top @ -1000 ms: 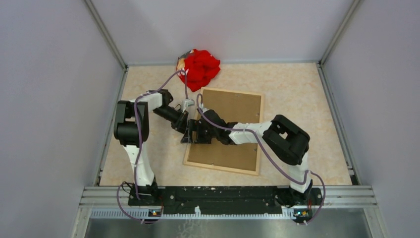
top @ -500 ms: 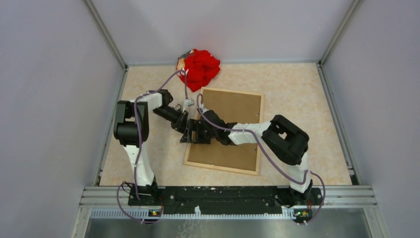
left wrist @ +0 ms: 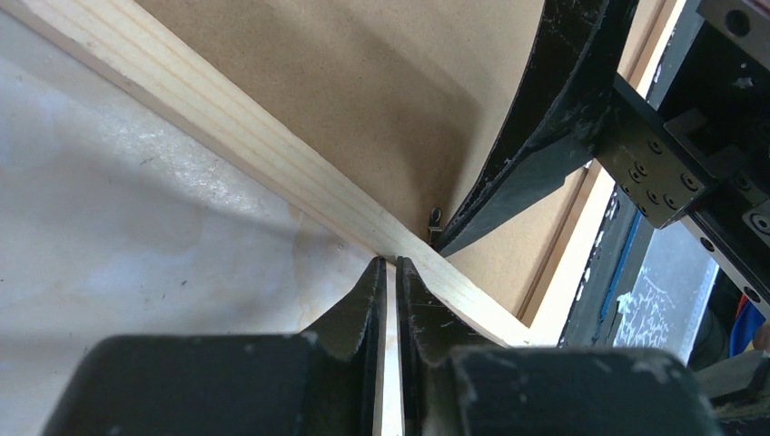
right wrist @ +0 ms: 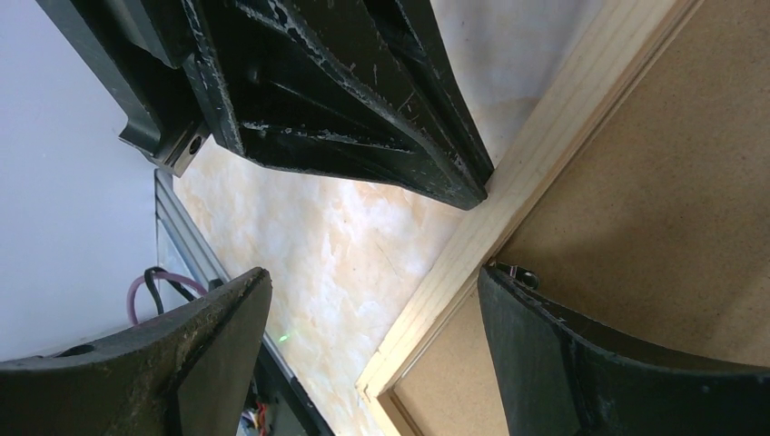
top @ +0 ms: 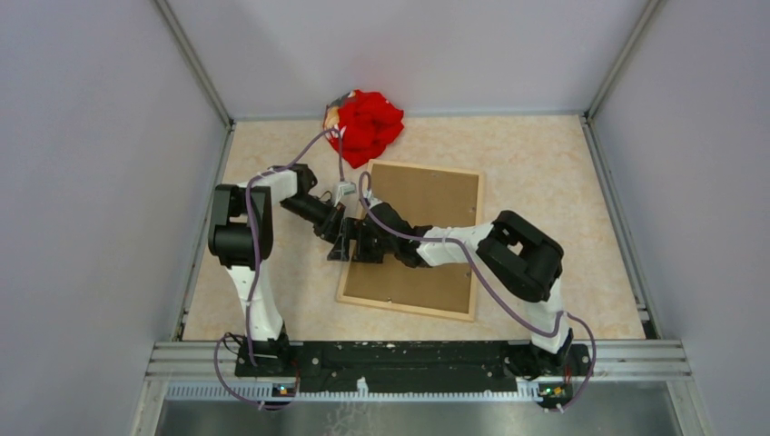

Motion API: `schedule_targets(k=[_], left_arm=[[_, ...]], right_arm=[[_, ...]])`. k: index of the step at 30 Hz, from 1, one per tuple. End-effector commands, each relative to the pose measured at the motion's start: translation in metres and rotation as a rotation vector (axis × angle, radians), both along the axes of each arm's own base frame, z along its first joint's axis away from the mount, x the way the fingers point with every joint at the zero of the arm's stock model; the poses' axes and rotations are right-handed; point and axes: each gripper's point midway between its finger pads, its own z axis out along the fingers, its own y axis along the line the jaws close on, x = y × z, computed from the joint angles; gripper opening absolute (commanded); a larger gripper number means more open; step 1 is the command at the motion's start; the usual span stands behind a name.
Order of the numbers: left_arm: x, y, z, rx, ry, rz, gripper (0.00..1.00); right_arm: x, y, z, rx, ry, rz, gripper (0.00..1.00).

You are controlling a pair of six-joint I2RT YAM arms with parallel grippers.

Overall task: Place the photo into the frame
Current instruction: Install the photo frame at the center of the board.

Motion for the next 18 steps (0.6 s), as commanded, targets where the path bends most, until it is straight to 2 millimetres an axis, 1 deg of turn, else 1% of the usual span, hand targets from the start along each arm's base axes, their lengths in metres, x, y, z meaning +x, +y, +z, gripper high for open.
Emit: schedule_targets(k=[1,2,3,6,7,9,10,13,16,18], left_arm=[[-0.003,-0.004,0.001,-0.014,-0.039,-0.033,0.12],[-0.003,-0.004,0.001,-0.014,-0.038,-0.032,0.13],[-0.003,-0.003,0.001,-0.013,-0.036,-0.031,0.13],[-0.002,-0.002,0.006,-0.005,-0.042,-0.032,0.15],[-0.003,-0.001,0.009,-0.001,-0.042,-0.033,0.17],[-0.001,0.003,0.016,0.014,-0.054,-0.034,0.22],[0.0,0.005,0.02,0.023,-0.063,-0.035,0.25],[0.001,0.013,0.031,0.054,-0.085,-0.041,0.32],[0.003,0.026,0.03,0.126,-0.127,-0.042,0.35],[0.005,0.037,0.019,0.198,-0.162,-0.039,0.36]], right_arm=[[0.004,0.003,0.001,-0.01,-0.026,-0.015,0.84],[0.003,0.001,0.006,-0.002,-0.031,-0.012,0.84],[0.002,0.001,0.016,0.012,-0.041,-0.009,0.86],[0.002,-0.007,0.05,0.047,-0.085,-0.006,0.91],[0.004,-0.012,0.061,0.051,-0.097,-0.011,0.93],[0.008,-0.03,0.078,0.043,-0.11,-0.03,0.98],[0.011,-0.04,0.085,0.038,-0.113,-0.042,0.99],[0.021,-0.079,0.1,0.0,-0.12,-0.097,0.99],[0.033,-0.138,0.093,-0.1,-0.081,-0.2,0.99],[0.044,-0.182,0.084,-0.155,-0.048,-0.288,0.99]])
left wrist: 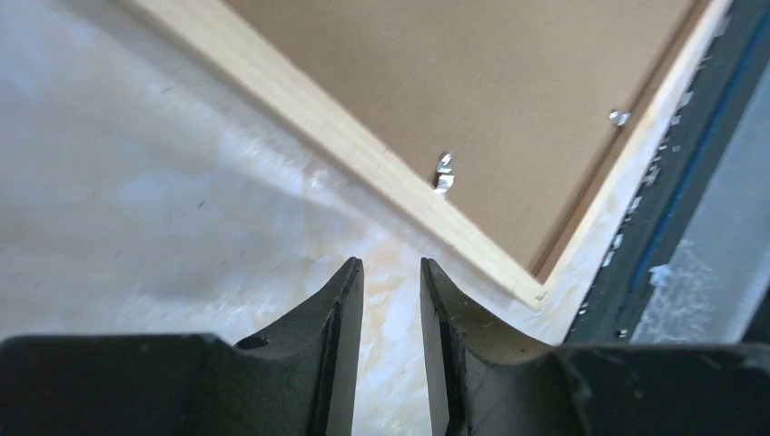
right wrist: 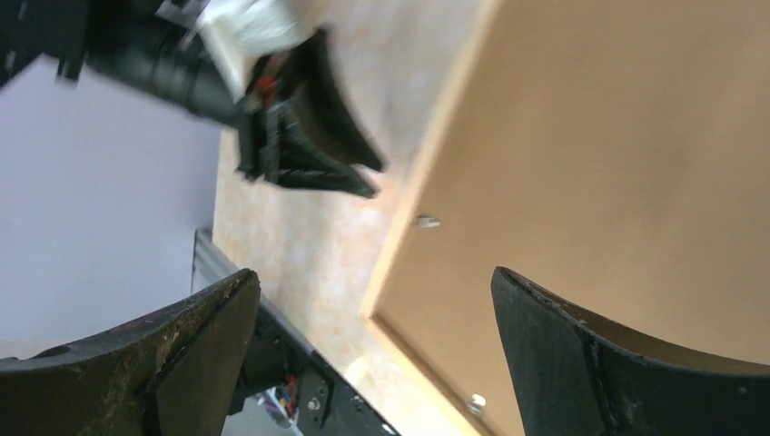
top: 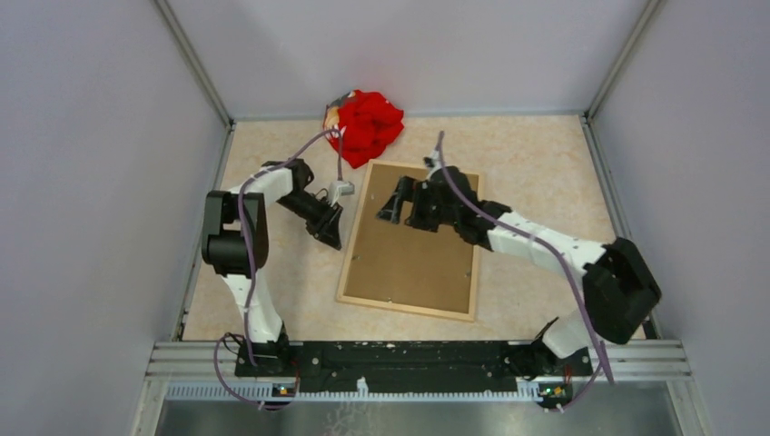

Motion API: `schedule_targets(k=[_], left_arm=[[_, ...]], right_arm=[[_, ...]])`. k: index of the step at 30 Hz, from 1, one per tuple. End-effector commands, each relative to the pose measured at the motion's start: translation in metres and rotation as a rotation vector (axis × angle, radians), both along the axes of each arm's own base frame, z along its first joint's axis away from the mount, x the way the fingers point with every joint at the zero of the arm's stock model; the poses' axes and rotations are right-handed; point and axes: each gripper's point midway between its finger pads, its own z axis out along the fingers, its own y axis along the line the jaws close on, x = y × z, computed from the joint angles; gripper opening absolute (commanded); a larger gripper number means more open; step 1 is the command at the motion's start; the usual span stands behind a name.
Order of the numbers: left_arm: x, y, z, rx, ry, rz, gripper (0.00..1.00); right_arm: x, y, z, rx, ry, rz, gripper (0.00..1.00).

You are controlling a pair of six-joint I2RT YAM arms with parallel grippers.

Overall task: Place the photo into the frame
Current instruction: Install the photo frame at the center of the board.

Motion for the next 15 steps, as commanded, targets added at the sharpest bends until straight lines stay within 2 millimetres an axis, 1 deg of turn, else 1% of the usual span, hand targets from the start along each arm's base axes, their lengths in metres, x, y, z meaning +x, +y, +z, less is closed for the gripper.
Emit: schedule_targets(k=[1,2,4,6,7,8,11,13,15], left_arm=[[0.012,0.026,0.001,0.146,-0.146,-0.014,0.37],[0.012,0.032,-0.007,0.184,-0.158,-0.009,0.37],[0.012,0.041,-0.02,0.24,-0.171,-0.009,0.37],[0.007,0.044,-0.03,0.27,-0.166,-0.02,0.37],[0.005,0.043,-0.032,0.278,-0.167,-0.027,0.37],[0.003,0.042,-0.034,0.283,-0.17,-0.036,0.36],[-0.001,0.037,-0.037,0.283,-0.189,-0.054,0.36],[-0.002,0.032,-0.036,0.27,-0.193,-0.064,0.36],[-0.004,0.027,-0.037,0.259,-0.195,-0.075,0.35]], right_arm=[[0.017,-0.103,-0.027,-0.177,0.073,-0.19,0.99],[0.023,-0.128,-0.029,-0.206,0.075,-0.25,0.99],[0.029,-0.164,-0.039,-0.264,0.092,-0.328,0.99],[0.031,-0.194,-0.054,-0.319,0.121,-0.391,0.99],[0.032,-0.205,-0.059,-0.34,0.132,-0.414,0.99],[0.032,-0.217,-0.068,-0.361,0.155,-0.438,0.99],[0.037,-0.242,-0.086,-0.382,0.194,-0.501,0.99],[0.043,-0.252,-0.093,-0.38,0.201,-0.531,0.99],[0.05,-0.255,-0.096,-0.377,0.201,-0.544,0.99]])
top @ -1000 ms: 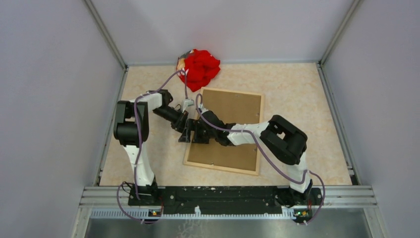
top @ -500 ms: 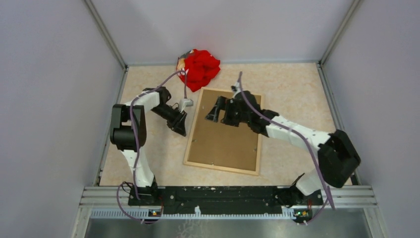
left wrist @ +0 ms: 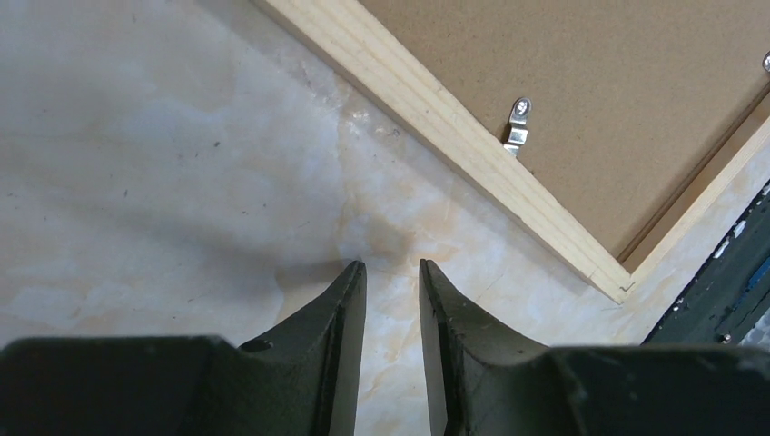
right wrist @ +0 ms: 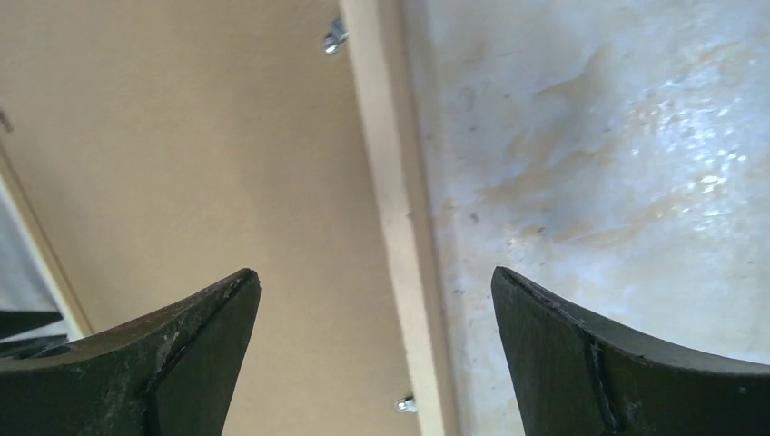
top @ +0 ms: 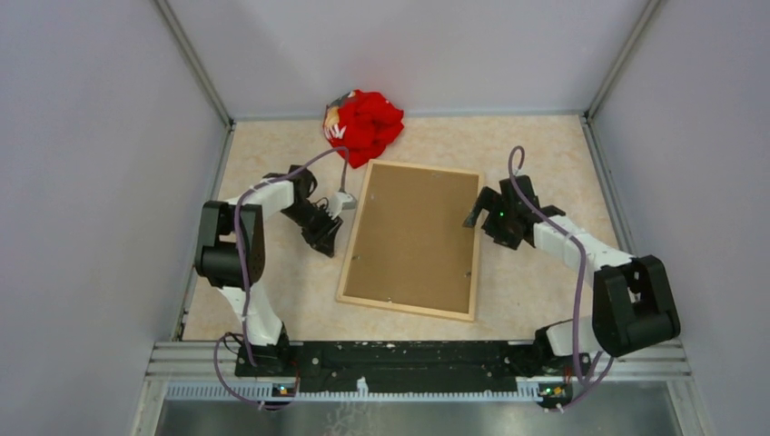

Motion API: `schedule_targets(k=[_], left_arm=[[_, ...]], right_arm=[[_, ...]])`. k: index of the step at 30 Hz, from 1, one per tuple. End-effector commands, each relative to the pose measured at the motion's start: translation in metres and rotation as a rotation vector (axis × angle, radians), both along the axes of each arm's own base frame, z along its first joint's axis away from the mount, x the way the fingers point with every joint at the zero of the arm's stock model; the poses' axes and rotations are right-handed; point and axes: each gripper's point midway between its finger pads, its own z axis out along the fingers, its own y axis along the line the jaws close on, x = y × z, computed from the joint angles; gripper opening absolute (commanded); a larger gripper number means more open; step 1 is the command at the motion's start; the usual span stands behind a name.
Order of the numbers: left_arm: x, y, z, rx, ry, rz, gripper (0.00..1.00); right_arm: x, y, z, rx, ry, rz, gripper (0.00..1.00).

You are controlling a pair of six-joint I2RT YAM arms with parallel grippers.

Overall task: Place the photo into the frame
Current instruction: Install the photo frame at the center of the board.

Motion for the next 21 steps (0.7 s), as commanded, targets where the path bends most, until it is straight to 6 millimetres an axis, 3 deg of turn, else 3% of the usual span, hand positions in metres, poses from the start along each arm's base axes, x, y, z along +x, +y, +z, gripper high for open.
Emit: schedule_targets(k=[1,14,21], left_arm=[[0.0,-0.003,-0.015,0.031,-0.037,-0.044,0.35],[-0.026,-0.048,-0.019,-0.026,-0.047,-0.18,0.33],[-0.067,-0.086,-0.016,-0.097,0.023,-0.328,0.32]], right_arm=[[0.018,-0.013,-0.004,-0.02,-0.029,-0.023,0.99],[0.063,0.008,-0.012,0.047,-0.026,0.012,0.99],[0.078,0.004,0.005,0.04,-0.056,0.007,0.99]])
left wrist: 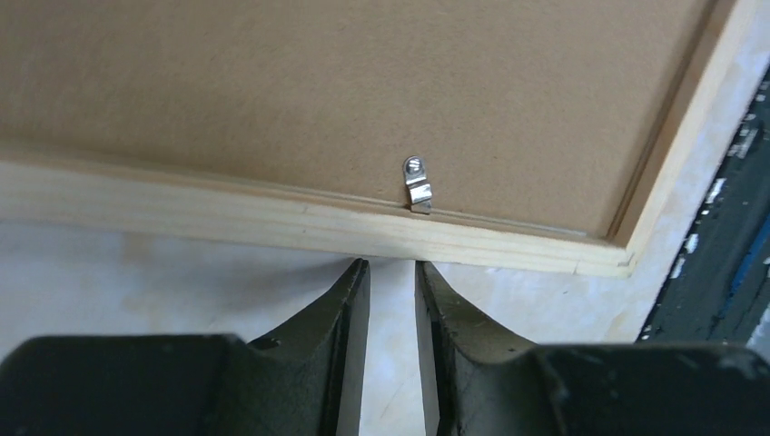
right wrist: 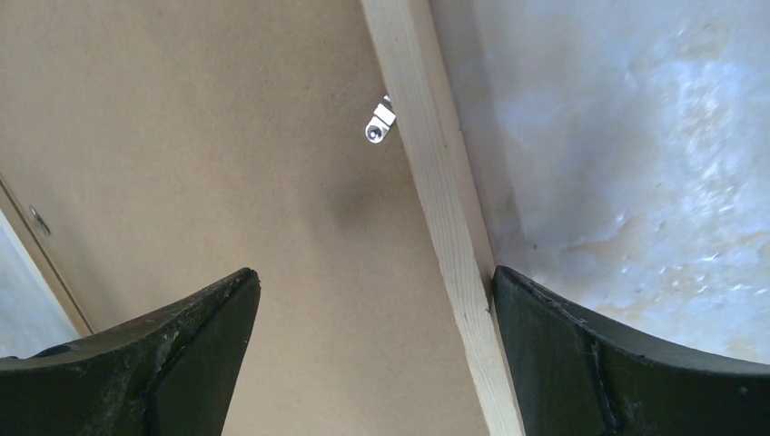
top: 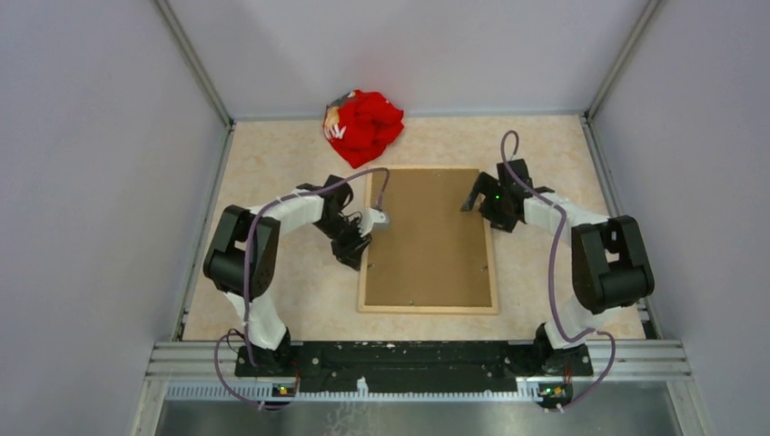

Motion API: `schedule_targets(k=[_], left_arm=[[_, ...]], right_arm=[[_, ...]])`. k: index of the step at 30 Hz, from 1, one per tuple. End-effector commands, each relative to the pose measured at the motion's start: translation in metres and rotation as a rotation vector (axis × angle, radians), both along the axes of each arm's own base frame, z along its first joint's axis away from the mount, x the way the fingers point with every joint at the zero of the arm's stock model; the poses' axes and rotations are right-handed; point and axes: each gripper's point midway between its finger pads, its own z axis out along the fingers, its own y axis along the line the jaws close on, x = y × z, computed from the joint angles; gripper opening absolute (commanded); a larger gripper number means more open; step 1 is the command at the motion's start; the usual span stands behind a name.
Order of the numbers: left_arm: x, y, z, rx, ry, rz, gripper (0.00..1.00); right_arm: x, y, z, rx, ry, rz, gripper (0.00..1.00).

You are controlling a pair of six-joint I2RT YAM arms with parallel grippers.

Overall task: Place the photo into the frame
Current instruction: Install the photo frame at the center of the board.

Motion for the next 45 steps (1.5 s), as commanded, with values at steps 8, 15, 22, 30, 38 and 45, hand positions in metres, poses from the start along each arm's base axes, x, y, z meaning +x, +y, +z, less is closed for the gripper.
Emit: schedule_targets(k=[8,15,22,30,38,45], left_arm=[[0.024,0.008,0.035,-0.141,0.038,0.053,0.34],[0.091,-0.005,0.043,-0.271,0.171,0.277,0.35],[0.099,-0.021,0.024,-0.32,0.299,0.32,0.33],[0.099,-0.023,0.018,-0.333,0.315,0.314,0.24],[0.096,-0.025,0.019,-0.36,0.328,0.316,0.24],[0.096,-0.027,0.029,-0.399,0.329,0.312,0.34]], right_arm=[[0.032,-0.006,0.084,-0.009,-0.228,-0.024,0.99],[0.056,0.087,0.112,0.177,-0.324,0.24,0.95],[0.068,0.163,0.098,0.293,-0.329,0.44,0.89],[0.081,0.214,0.066,0.326,-0.269,0.526,0.84],[0.069,0.252,0.031,0.336,-0.196,0.587,0.78],[0.057,0.267,0.016,0.359,-0.164,0.607,0.74]])
